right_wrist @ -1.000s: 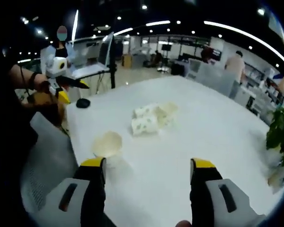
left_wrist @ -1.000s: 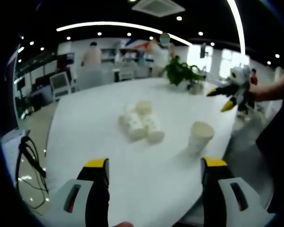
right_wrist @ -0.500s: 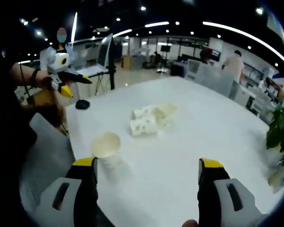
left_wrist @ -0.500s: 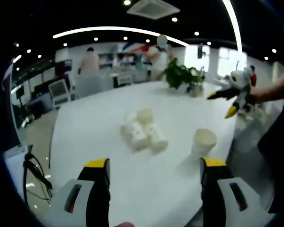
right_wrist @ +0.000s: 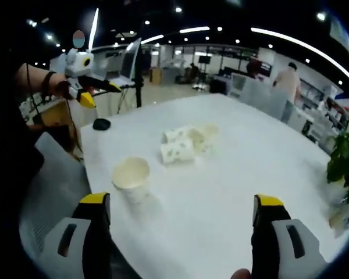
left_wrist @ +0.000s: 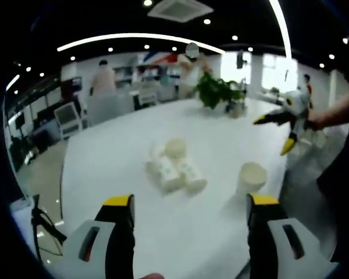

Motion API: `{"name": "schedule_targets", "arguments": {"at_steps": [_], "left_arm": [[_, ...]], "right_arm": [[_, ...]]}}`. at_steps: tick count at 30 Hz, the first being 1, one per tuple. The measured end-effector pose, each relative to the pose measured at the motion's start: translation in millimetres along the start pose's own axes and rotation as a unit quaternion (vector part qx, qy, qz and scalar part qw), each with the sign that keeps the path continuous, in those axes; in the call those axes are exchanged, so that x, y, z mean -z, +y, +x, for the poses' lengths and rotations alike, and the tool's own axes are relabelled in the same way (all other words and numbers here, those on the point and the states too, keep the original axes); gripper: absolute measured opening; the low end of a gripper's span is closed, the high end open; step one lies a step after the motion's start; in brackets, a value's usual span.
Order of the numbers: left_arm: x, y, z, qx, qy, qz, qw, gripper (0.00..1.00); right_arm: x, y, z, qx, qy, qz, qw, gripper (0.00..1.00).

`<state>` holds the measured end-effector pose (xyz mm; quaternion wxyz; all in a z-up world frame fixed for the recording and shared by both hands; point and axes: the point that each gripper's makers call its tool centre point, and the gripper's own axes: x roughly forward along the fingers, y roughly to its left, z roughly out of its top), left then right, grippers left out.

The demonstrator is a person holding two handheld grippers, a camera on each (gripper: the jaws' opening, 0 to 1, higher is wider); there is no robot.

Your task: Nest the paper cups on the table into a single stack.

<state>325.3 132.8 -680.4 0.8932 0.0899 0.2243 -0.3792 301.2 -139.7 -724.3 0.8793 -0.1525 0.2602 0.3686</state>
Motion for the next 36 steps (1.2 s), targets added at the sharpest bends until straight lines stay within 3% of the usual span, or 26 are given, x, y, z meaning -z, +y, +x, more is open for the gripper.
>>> {"name": "schedule_targets", "arguments": {"at_steps": [9, 18, 28, 31, 36], "left_arm": [[-30.0, 8.2, 19, 0.014, 0.005, 0.019, 0.9997, 0.77], [-44.2, 0.8, 55, 0.049, 0.028, 0.031, 0.9979, 0.74], [-72.8, -8.1, 94, 0.098, 0.044, 0.094, 0.9897, 0.71], [-80.6, -8.6, 104, 0.102, 0.052, 0.095, 0.9889, 0.71], [-81.0, -12.4, 130, 0.116, 0.089, 0.122, 0.9817, 0.73]], "right_arm": [[-1.7, -1, 1, 0.006, -0.009, 0.000, 0.9999, 1.00], [1.7, 6, 8, 0.004, -0.018, 0.014, 0.9997, 1.00], [9.5, 11, 15, 0.001, -0.018, 0.018, 0.9997, 1.00], [9.4, 8, 13, 0.004, -0.022, 0.025, 0.9994, 1.00], [4.9, -5, 6, 0.029, -0.044, 0.041, 0.9978, 1.00]]}}
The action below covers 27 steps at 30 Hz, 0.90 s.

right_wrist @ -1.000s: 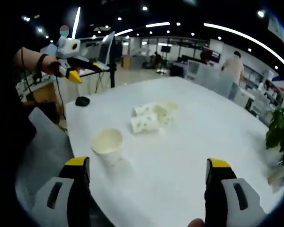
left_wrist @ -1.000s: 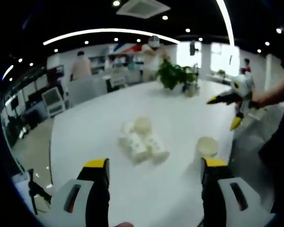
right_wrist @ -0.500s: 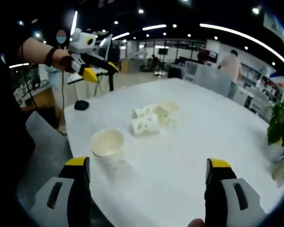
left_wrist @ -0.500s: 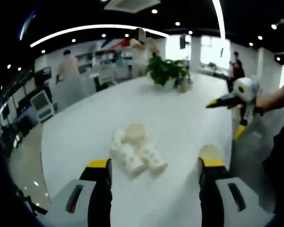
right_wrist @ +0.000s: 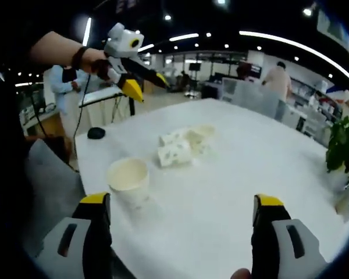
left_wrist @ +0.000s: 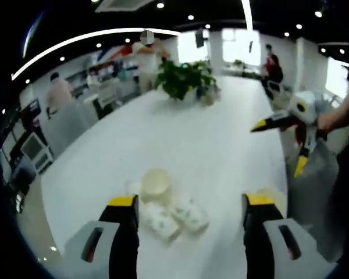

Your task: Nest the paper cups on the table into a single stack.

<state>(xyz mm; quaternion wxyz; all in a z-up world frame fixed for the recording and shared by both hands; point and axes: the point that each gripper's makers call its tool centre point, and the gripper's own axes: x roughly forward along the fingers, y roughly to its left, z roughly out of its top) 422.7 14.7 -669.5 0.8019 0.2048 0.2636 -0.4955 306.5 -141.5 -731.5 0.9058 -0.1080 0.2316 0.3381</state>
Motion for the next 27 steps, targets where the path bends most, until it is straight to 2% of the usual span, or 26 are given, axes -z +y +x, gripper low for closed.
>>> {"name": "schedule_targets", "arguments": {"at_steps": [10, 14, 21, 27], "left_arm": [[-8.4, 3.2, 41, 0.019, 0.055, 0.024, 0.9980, 0.67], [-5.4, 7.9, 54, 0.022, 0.083, 0.023, 0.9961, 0.66], [-8.9, 10.8, 80, 0.037, 0.110, 0.035, 0.9926, 0.56], [-6.5, 14.8, 98, 0.042, 0.138, 0.038, 0.9888, 0.55]], "right_arm": [[12.5, -2, -12, -0.001, -0.003, 0.021, 0.9998, 1.00], [12.9, -6, -18, 0.004, -0.012, 0.040, 0.9991, 1.00], [16.1, -16, -24, 0.011, -0.021, 0.063, 0.9977, 1.00], [20.4, -23, -27, 0.014, -0.021, 0.068, 0.9973, 1.00]]}}
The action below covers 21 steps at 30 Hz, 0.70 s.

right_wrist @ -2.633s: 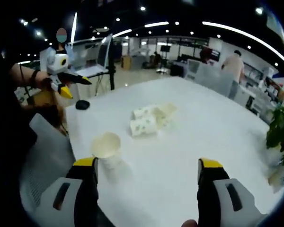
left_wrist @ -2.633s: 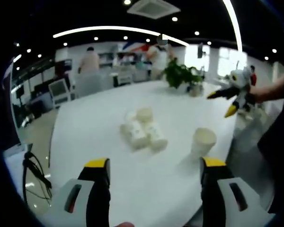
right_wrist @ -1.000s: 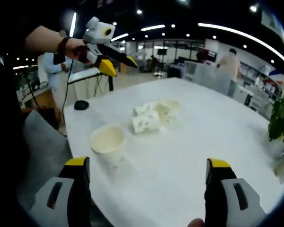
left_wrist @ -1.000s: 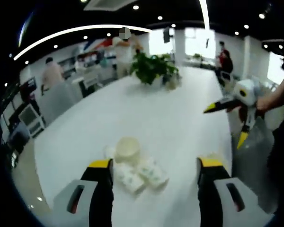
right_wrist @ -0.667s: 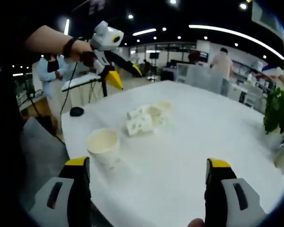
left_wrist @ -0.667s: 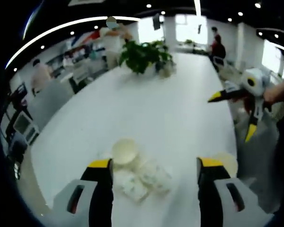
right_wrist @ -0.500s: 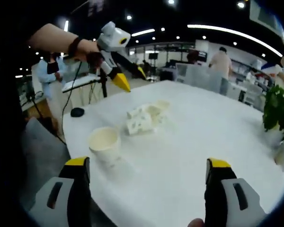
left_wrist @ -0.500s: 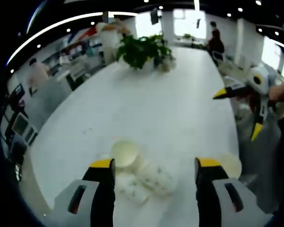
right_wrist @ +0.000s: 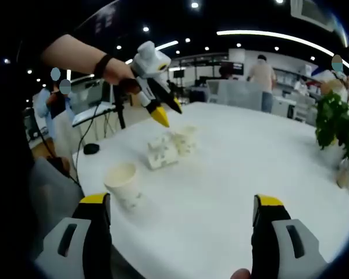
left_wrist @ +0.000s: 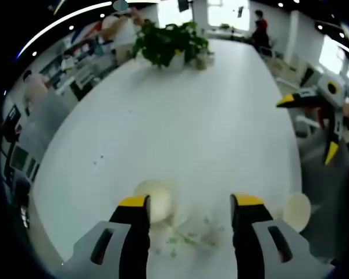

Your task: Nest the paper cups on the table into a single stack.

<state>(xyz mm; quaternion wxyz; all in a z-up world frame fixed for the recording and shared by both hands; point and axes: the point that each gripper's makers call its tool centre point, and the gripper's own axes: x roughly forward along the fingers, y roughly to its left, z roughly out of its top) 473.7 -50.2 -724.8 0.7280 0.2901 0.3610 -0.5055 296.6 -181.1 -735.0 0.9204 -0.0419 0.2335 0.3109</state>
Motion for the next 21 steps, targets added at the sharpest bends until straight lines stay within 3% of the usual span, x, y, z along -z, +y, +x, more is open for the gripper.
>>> {"name": "schedule_targets", "arguments": {"at_steps": [7, 13, 21], "left_arm": [[6.5, 7.7, 21, 0.003, 0.043, 0.000, 0.9991, 0.52], [9.0, 6.5, 32, 0.018, 0.062, 0.005, 0.9979, 0.38], [16.1, 14.8, 43, 0.017, 0.083, -0.020, 0.9962, 0.31]], "right_arm": [[3.6, -6, -2, -0.003, -0.008, 0.022, 0.9997, 0.99], [7.6, -12, -2, -0.004, -0.006, 0.030, 0.9995, 0.99], [12.2, -18, -1, -0.007, -0.007, 0.044, 0.9990, 0.98]]}}
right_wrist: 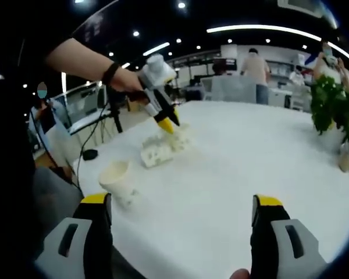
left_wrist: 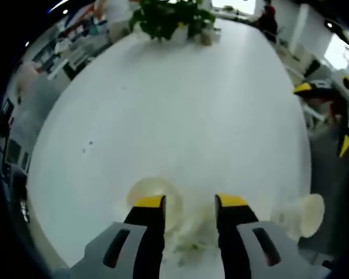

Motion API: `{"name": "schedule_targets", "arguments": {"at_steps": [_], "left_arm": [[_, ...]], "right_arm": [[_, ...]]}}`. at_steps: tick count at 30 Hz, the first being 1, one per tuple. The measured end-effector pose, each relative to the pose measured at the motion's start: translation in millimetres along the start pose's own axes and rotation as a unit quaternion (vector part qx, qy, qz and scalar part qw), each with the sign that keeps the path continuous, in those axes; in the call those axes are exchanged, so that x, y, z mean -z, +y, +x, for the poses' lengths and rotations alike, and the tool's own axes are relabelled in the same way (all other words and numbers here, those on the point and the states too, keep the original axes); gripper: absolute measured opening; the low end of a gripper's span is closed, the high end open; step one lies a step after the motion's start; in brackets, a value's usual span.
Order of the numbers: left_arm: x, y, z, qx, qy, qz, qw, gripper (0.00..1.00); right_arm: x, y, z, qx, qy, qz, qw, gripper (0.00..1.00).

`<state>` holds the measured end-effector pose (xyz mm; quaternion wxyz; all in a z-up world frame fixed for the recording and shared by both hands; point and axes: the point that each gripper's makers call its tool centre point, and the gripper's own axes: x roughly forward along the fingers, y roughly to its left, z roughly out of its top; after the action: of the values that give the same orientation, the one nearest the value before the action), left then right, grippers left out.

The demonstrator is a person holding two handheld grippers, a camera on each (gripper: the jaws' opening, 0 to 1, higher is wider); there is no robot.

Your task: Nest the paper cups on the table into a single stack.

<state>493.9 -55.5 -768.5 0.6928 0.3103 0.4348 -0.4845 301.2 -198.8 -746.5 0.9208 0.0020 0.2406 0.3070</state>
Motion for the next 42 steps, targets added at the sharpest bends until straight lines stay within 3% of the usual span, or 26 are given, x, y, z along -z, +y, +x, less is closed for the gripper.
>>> {"name": "schedule_targets", "arguments": {"at_steps": [24, 27, 35, 42], "left_arm": [[-2.3, 0.6, 19, 0.022, 0.037, 0.004, 0.9991, 0.14], [-1.4, -0.5, 21, 0.026, 0.040, 0.010, 0.9988, 0.11], [-5.4, -2.0, 20, 0.030, 0.034, 0.014, 0.9989, 0.01], [-5.6, -2.7, 18, 0.029, 0.037, 0.013, 0.9988, 0.00]], "right_arm": [[9.1, -6, -3, -0.004, 0.004, 0.013, 0.9999, 0.95], [2.0, -7, -3, -0.008, -0.018, 0.058, 0.9982, 0.95], [0.2, -12, -5, -0.001, -0.020, 0.043, 0.9989, 0.91], [1.8, -11, -5, -0.002, -0.016, 0.037, 0.9992, 0.91]]}}
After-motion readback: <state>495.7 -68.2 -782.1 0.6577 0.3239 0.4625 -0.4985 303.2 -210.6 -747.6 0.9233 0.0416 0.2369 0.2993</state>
